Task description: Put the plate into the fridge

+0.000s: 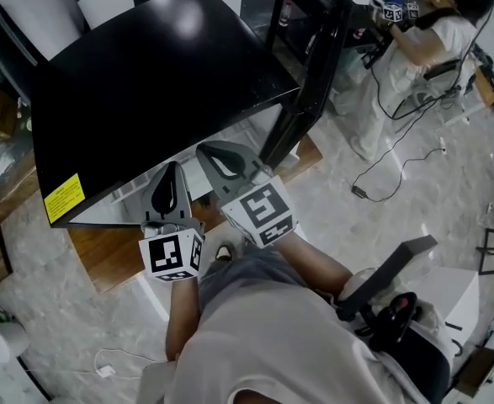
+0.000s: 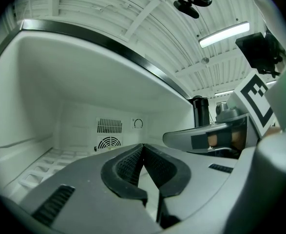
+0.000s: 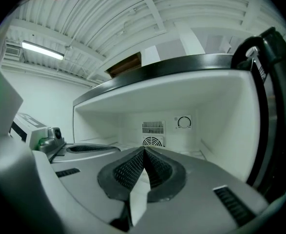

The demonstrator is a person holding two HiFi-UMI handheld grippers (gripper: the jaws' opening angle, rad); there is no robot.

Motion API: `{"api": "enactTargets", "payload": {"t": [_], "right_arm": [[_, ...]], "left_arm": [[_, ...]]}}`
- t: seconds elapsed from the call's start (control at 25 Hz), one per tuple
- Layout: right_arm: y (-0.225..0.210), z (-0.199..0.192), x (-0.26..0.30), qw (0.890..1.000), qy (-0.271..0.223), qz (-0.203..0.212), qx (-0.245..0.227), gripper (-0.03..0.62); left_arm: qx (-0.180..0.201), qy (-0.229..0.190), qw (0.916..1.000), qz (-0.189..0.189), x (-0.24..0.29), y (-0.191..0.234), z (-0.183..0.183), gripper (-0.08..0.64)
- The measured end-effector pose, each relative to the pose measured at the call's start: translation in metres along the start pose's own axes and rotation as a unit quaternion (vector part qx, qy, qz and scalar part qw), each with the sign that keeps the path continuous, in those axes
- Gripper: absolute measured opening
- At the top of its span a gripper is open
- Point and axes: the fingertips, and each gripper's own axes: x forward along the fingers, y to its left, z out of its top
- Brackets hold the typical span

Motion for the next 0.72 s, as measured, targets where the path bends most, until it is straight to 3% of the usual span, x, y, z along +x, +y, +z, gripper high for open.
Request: {"api": "enactTargets", "payload": {"t": [0.72], "right_arm": [[0.020,-0.005,-0.020,1.000,0.006,0.007,-0.008,0.017]], "left_arm": [[-0.014,0.009,0.9998,-0.013,-0.008,-0.010,-0.006,0.018]]}}
